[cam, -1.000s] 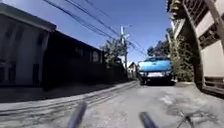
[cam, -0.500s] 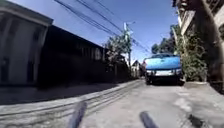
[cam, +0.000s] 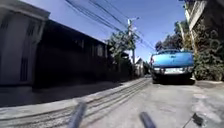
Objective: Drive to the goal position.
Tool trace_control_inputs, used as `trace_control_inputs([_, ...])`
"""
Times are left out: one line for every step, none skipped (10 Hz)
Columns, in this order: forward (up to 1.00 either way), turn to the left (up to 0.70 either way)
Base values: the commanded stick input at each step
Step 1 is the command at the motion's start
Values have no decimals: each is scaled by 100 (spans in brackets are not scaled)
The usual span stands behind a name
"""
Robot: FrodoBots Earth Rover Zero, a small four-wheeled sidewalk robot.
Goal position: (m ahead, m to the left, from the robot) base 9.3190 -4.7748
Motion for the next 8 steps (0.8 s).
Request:
trace_control_inputs([95,-36])
trace_control_inputs([95,-37])
trace_control_inputs([95,-37])
trace_control_inputs([95,-28])
trace_control_inputs([95,-8])
trace_control_inputs([96,-1])
trace_control_inputs([98,0])
trace_control_inputs([98,0])
